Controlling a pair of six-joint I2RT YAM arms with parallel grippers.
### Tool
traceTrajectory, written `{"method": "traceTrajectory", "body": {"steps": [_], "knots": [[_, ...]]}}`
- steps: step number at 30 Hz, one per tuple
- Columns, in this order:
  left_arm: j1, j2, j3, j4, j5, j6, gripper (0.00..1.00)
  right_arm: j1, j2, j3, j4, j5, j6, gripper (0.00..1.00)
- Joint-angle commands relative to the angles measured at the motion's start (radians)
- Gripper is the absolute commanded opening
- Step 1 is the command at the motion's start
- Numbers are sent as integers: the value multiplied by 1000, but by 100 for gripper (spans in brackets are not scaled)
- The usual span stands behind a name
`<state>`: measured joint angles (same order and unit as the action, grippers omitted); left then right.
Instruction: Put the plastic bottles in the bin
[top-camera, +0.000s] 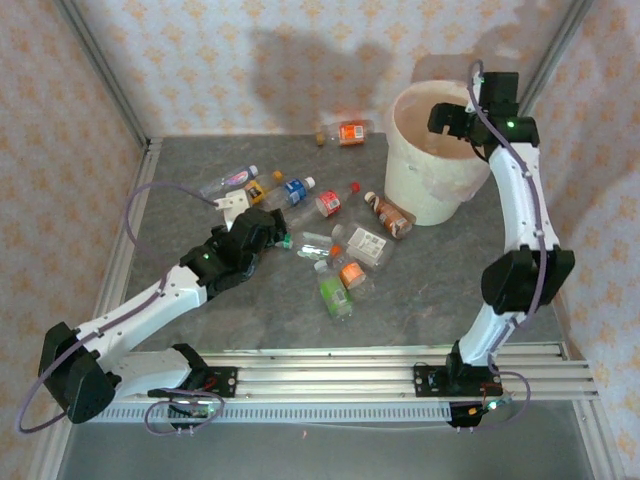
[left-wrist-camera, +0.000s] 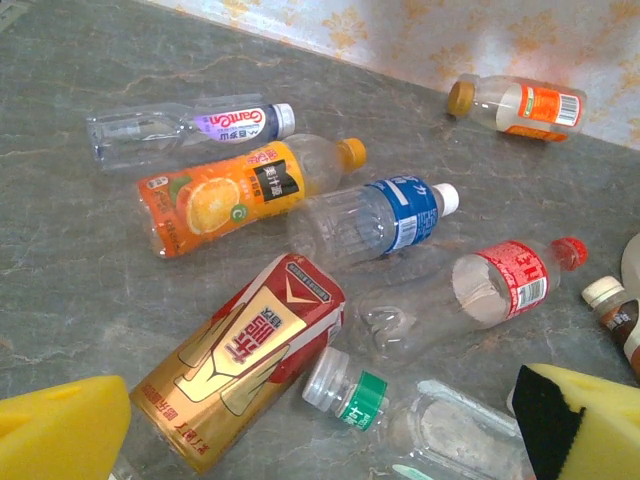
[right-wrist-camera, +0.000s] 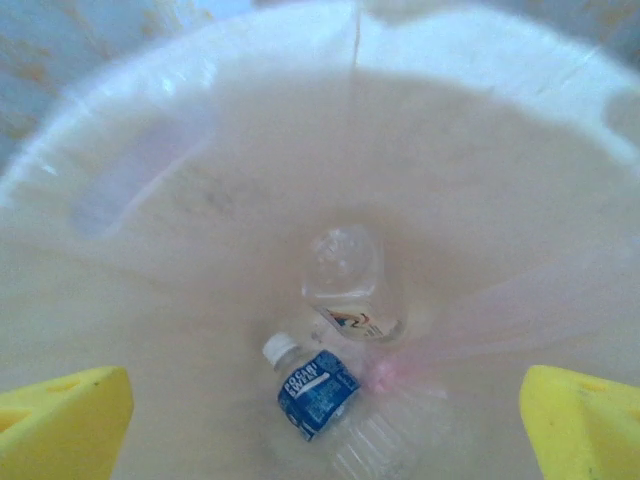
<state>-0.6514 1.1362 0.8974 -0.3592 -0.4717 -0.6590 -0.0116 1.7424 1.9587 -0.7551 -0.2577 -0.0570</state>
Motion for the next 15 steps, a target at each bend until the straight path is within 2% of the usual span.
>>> {"method": "traceTrajectory", "body": {"steps": [1,6,10,15], "knots": [[12,-23,-12,28,-25,-32,100,8,-94,-68,85,12,27,99],[16,-29,-24,25,-43,-51,100,9,-257,-202,186,-47,81,99],[18,-34,-28,32,-50,-65,100,33,-424,-386,299,-165,158,99],[26,-49,-42,34,-75,-100,100,112,-629,-598,346,-169,188,99]]}}
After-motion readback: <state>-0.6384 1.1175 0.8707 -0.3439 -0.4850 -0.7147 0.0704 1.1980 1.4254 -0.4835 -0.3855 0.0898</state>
